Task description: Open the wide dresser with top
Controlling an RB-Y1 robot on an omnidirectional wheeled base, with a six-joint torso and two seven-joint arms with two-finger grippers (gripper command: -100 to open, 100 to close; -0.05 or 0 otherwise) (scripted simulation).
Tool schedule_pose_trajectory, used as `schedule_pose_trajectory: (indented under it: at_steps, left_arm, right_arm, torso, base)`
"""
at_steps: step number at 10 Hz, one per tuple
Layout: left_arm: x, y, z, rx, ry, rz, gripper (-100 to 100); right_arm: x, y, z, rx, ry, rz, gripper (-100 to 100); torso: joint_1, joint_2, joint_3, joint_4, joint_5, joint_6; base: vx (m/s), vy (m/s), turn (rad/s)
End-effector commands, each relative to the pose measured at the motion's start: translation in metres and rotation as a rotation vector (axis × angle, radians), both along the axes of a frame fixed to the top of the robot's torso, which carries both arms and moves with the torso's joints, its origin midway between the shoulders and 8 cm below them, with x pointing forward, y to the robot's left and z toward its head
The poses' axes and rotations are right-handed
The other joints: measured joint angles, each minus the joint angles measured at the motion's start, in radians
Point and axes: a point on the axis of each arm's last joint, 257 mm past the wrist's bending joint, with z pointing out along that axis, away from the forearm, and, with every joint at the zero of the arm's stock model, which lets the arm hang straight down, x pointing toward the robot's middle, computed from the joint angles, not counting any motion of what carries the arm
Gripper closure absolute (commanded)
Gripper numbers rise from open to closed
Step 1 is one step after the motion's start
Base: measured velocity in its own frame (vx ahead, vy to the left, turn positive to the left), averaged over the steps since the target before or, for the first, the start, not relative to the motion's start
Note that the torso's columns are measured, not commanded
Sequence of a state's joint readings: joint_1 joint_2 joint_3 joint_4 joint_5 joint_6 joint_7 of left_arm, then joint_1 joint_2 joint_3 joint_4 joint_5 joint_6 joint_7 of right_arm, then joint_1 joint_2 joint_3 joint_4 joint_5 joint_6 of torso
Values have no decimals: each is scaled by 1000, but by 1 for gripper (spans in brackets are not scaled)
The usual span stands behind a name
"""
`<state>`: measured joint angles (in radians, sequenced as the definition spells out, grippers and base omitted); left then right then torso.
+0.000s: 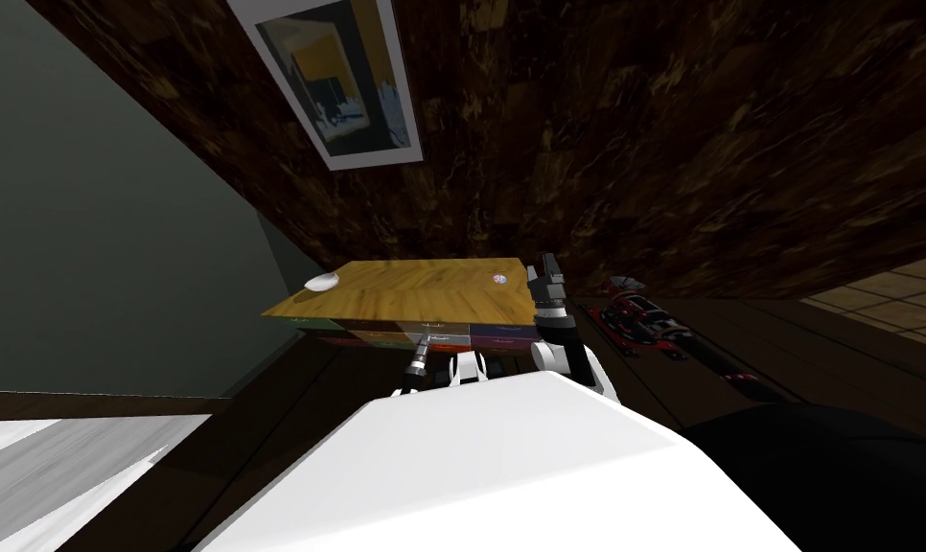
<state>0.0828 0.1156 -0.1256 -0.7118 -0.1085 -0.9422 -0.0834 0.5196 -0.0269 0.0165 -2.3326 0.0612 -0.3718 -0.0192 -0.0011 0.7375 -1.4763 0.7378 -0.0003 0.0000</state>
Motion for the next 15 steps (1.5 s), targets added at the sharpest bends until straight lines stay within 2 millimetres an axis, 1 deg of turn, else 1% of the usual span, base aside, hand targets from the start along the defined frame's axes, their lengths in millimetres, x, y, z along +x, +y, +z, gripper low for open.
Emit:
schedule_pose_trajectory:
  at_steps: [1, 2, 4, 5, 8, 10, 11, 12, 14, 15]
  left_arm:
    - [0, 0, -2, -5, 4, 5, -100]
    - [13, 1, 3, -3, 4, 8, -100]
    - [12, 2, 3, -4, 1, 8, -100]
    - [13, 2, 3, -4, 3, 8, 100]
    - [18, 5, 5, -2, 6, 1, 100]
    - [20, 5, 7, -2, 5, -2, 100]
    - [11, 8, -6, 1, 40, 6, 100]
    - [10, 9, -5, 2, 38, 1, 100]
    - [11, 10, -2, 1, 32, -2, 100]
    - [13, 10, 4, 0, 14, -10, 100]
  right_arm:
    - [0, 0, 0, 0, 0, 0, 0]
    - [0, 0, 0, 0, 0, 0, 0]
    - [0, 0, 0, 0, 0, 0, 0]
    - [0, 0, 0, 0, 0, 0, 0]
    - [0, 0, 0, 0, 0, 0, 0]
    - [0, 0, 0, 0, 0, 0, 0]
    - [0, 0, 0, 0, 0, 0, 0]
    - [0, 0, 0, 0, 0, 0, 0]
    - [0, 0, 0, 0, 0, 0, 0]
    - [0, 0, 0, 0, 0, 0, 0]
  torso:
    - [1, 3, 2, 1, 0, 0]
    - [3, 7, 4, 2, 1, 0]
    - [3, 4, 3, 1, 1, 0]
    - [2, 3, 2, 1, 1, 0]
    - [-5, 17, 9, 11, -5, 0]
    - [-5, 17, 8, 12, -6, -1]
    - [-6, 10, 4, 11, -6, 0]
    - [-6, 3, 0, 8, -5, 1]
    - [-4, 12, 5, 10, -5, 0]
    - [-5, 11, 5, 11, -6, 0]
  base:
    - [76, -25, -1]
    - [55, -27, -22]
    - [13, 1, -21]
    - [0, 0, 0]
    - [-161, 15, 23]
    - [-191, 19, 20]
    - [-52, 9, 7]
    - [-122, 13, 32]
    - [-142, 14, 16]
    - [-138, 8, 24]
